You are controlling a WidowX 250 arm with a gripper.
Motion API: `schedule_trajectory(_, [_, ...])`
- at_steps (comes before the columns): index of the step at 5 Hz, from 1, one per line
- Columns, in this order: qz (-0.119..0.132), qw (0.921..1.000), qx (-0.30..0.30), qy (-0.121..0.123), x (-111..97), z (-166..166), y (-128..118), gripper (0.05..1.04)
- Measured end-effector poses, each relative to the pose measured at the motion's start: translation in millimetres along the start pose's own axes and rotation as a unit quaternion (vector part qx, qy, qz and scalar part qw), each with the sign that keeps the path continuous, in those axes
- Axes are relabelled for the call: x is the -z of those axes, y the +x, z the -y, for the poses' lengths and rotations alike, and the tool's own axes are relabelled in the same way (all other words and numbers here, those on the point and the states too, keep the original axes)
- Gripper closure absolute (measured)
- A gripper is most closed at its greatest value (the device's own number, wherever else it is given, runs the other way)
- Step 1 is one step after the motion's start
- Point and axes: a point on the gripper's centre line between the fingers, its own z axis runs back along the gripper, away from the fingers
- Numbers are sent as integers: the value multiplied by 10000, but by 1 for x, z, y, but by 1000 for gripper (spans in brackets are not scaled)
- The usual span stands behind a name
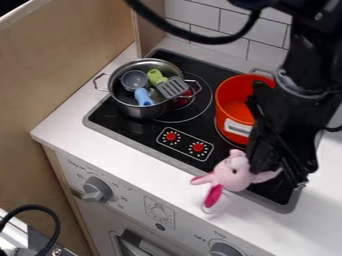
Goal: Move the pink bunny doll to the bottom right side of the cooker
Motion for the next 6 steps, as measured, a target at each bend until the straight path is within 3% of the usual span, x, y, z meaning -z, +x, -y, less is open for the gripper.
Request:
schedule_trajectory(1, [32, 10000, -18, -61, 6, -5, 3, 860])
schedule_trajectory(2, [39, 9999, -86, -74, 0, -13, 6, 614])
schedule_trajectory(3, [-132, 9998, -90, -155, -4, -19, 1, 317])
schedule_trajectory(4, [-247, 9995, -80, -191, -11, -23, 0, 94])
schedule_trajectory(5, [-396, 9988, -80, -272, -19, -26, -4, 84])
schedule_trajectory(6, [-201, 9992, -94, -344, -35, -34, -13, 84])
